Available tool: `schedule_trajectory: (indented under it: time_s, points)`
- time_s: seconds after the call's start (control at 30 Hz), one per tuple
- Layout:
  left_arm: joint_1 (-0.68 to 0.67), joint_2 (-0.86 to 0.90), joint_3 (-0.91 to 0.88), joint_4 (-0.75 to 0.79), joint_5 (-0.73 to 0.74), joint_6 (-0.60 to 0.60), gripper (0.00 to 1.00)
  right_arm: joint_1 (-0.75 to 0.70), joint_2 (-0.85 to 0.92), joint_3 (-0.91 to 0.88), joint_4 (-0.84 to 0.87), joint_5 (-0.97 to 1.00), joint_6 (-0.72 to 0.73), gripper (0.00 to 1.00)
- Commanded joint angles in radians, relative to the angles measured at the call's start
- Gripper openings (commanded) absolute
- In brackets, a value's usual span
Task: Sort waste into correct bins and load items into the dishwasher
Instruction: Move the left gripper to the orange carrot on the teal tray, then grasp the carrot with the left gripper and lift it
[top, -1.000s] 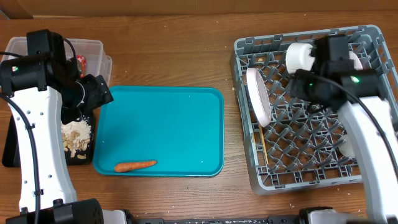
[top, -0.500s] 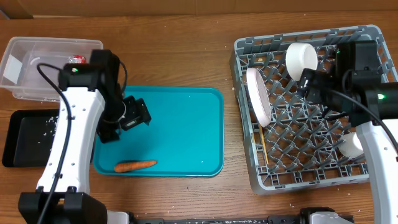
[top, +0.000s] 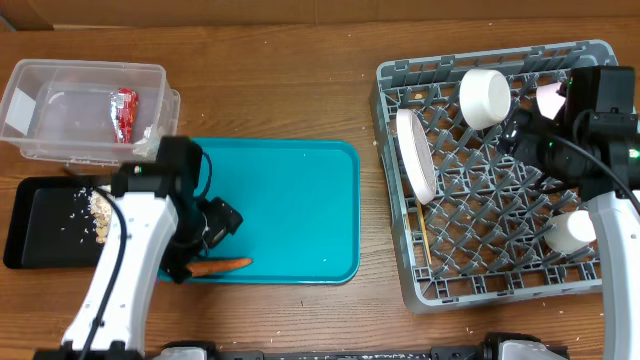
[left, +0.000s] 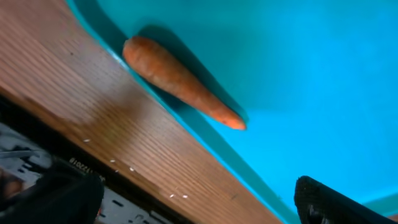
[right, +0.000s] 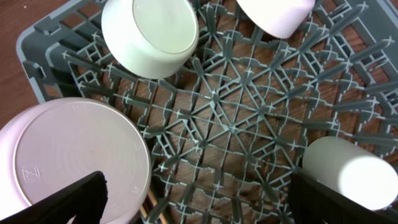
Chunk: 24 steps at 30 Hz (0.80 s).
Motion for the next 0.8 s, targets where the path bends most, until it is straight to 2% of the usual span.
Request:
schedule_trajectory:
  time_s: [0.0, 0.37, 0.77]
  points:
    - [-0.002, -0.022, -0.091, 0.063, -0.024, -0.080, 1.00, -0.004, 0.004, 0.011, -0.004, 0.003, 0.001, 0.95]
    - [-0.002, -0.021, -0.278, 0.385, -0.032, -0.071, 1.00, -0.004, 0.038, 0.011, -0.030, 0.003, 0.001, 0.95]
    - [-0.002, 0.039, -0.281, 0.393, -0.023, -0.072, 1.00, -0.004, 0.056, 0.011, -0.043, 0.003, 0.001, 0.96]
